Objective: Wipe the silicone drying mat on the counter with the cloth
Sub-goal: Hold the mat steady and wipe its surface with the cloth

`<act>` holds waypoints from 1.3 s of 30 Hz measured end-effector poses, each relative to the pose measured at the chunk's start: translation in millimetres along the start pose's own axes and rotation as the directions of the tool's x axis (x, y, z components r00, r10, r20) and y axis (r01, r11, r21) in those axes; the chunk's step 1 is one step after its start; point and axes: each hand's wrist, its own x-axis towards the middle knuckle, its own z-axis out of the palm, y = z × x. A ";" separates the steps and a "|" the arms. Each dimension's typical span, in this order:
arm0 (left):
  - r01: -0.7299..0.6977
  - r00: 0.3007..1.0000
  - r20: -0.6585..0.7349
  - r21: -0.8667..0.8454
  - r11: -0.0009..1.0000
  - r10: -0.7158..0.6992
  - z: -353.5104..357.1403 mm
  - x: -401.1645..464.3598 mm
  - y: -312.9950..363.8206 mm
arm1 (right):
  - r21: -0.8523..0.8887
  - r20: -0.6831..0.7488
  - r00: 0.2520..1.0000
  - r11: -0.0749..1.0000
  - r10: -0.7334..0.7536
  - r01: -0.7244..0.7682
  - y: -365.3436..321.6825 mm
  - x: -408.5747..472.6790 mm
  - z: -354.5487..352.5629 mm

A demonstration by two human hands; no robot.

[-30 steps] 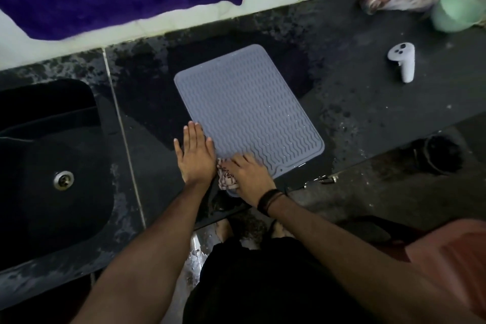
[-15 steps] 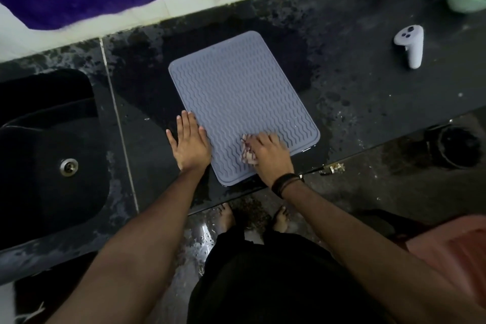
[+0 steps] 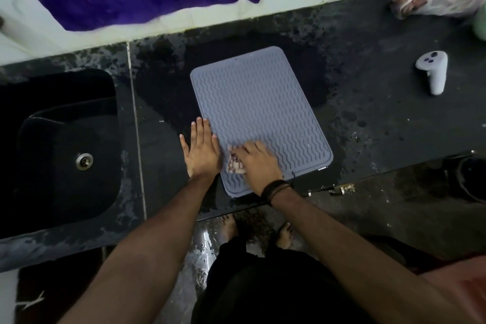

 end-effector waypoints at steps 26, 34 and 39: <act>-0.033 0.997 -0.068 -0.002 0.999 0.033 -1.9 -1.1 0.3 | -0.100 0.054 0.982 0.977 -0.182 0.186 9.5 -19.1 -12.3; -0.040 0.998 -0.041 -0.014 0.999 0.039 -1.8 1.0 0.4 | 0.059 0.059 0.993 0.993 -0.102 0.099 2.5 23.3 -7.3; -0.029 0.999 -0.023 0.020 0.999 0.030 1.9 2.8 -3.4 | -0.010 0.090 0.993 0.997 -0.080 0.081 2.1 37.5 4.5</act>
